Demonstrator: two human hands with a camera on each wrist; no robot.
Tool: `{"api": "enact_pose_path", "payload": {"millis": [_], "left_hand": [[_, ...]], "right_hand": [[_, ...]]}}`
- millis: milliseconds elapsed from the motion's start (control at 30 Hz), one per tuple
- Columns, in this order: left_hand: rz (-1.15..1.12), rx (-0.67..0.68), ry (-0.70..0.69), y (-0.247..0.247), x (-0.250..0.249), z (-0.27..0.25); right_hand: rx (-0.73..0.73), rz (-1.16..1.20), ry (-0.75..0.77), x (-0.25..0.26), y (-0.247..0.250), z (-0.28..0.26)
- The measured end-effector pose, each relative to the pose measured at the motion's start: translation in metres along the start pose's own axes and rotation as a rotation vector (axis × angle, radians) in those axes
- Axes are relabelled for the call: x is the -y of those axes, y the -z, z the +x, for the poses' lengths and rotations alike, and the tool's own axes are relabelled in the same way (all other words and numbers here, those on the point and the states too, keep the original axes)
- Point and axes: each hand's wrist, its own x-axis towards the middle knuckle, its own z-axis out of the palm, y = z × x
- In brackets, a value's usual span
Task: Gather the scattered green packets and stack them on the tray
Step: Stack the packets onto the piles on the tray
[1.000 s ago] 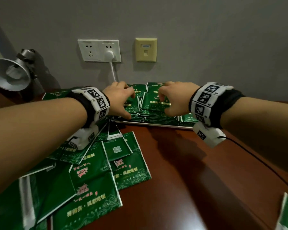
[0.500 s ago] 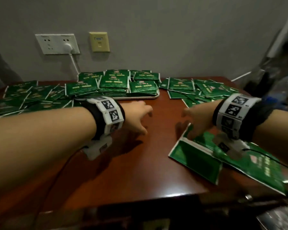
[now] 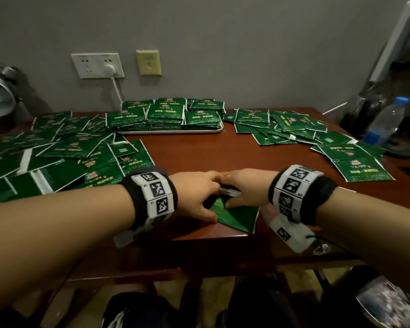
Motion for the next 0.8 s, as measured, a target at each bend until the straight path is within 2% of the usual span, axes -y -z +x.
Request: {"api": "enact_pose_path", "payload": {"millis": [100,200,333,433,533,667,800], "left_hand": [[-0.022,-0.027,0.039,-0.011,0.007,-0.014],[-0.012,-0.029,0.070,-0.013,0.001,-0.016],[0.125,0.037,0.094,-0.008,-0.019,-0.008],[0.182,0.057,0.145,-0.008,-0.030,0.002],[0.191,0.022,0.175,-0.008,-0.036,0.004],[0.178,0.031,0.197,-0.014,-0.034,0.004],[0.212,0.038,0.197,-0.011,-0.025,-0.008]], "right_hand": [[-0.063,0.010,-0.002,0.000,0.006,-0.012],[-0.071,-0.037,-0.166,-0.014,0.008,-0.036],[0.102,-0.106,-0.497,-0.032,-0.001,-0.073],[0.198,-0.095,-0.584,-0.033,-0.017,-0.088],[0.095,-0.062,-0.486,-0.026,-0.026,-0.092],[0.028,-0.107,-0.316,-0.004,-0.036,-0.086],[-0.027,-0.110,-0.182,-0.004,-0.036,-0.080]]}}
